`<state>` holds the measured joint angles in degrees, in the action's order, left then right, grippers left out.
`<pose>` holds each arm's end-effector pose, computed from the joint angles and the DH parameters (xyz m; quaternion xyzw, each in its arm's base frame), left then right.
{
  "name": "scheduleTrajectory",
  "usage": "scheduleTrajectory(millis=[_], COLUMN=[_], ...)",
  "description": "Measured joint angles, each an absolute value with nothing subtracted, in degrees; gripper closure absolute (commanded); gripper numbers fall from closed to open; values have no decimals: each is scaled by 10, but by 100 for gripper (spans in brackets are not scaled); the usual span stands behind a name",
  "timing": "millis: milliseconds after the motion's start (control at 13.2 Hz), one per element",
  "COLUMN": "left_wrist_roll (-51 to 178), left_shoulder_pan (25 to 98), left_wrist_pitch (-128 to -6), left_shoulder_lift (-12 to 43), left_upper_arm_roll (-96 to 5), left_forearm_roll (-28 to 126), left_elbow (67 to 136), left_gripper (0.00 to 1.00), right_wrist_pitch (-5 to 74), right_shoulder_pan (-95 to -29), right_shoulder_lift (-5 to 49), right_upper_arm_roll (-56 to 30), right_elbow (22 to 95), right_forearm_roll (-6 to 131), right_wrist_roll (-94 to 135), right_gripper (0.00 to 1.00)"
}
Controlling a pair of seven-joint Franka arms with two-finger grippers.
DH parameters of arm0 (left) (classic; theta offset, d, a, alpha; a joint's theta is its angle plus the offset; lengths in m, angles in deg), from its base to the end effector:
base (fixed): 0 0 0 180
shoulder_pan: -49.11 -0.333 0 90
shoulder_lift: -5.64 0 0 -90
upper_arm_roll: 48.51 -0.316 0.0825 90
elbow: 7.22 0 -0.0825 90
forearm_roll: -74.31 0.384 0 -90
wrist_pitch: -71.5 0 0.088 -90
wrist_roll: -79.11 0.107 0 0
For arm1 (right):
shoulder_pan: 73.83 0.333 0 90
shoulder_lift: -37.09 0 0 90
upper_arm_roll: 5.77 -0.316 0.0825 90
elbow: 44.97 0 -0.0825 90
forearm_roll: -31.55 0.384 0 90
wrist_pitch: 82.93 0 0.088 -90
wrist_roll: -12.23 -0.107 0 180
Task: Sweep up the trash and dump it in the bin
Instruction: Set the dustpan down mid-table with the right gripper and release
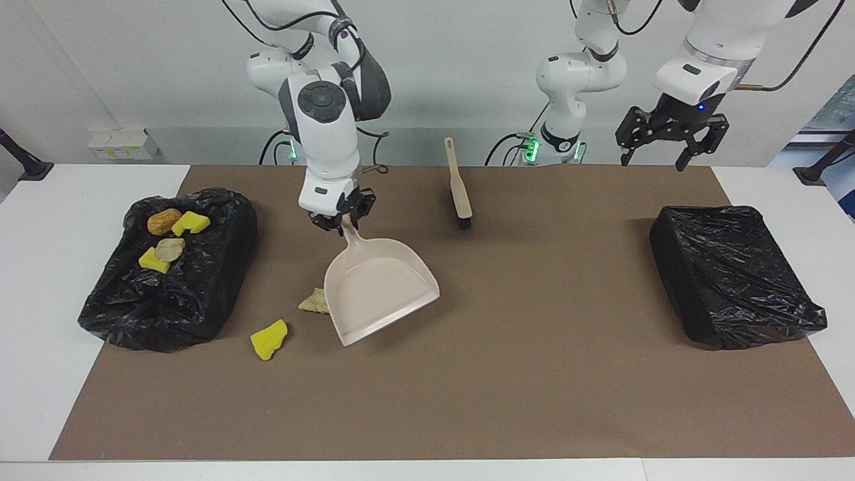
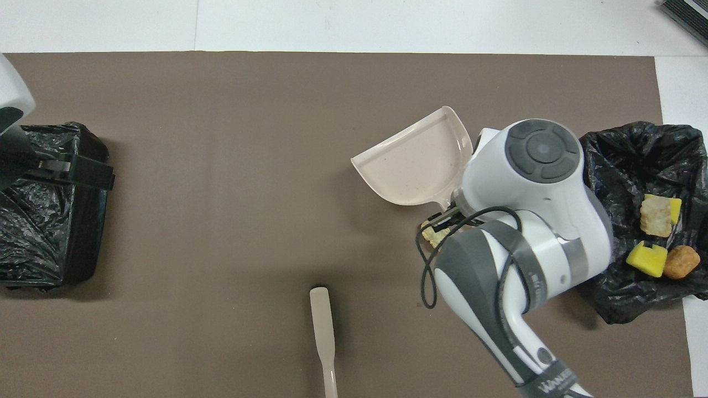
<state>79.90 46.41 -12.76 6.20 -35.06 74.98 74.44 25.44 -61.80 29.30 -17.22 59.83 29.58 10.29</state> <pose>0.5373 -0.0998 0.6783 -0.9948 0.0998 -0.0183 0.0031 0.5442 0.2290 0.4519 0.9807 0.1922 -0.0339 0.0104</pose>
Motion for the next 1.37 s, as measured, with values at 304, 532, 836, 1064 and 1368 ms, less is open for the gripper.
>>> scheduleTrajectory(millis=[304,532,836,1064,1368], left_wrist_roll=[799,800,803,801,801], left_shoulder_pan=[463,490,548,548,552], left_wrist_pitch=[-128,-128,-128,-128,-128], left_shoulder_lift=[62,61,61,61,61], left_upper_arm_roll=[-359,-392,-453,-459,-458], left_forearm_roll=[750,751,751,751,751], left_elbow=[744,744,744,744,745], left_gripper=[0,0,0,0,0], right_wrist_pitch=[279,314,352,352,343], right_shoulder_pan=[-537,-479,-456,-448,-447], right_shoulder_lift=[215,130,60,33,44], right_upper_arm_roll=[-172,-171,-169,-167,-168], right_elbow=[533,462,405,377,370], right_forearm_roll=[313,312,309,289,281], right_wrist_roll=[-70,-174,-244,-255,-255], right_gripper=[100,100,68,0,0])
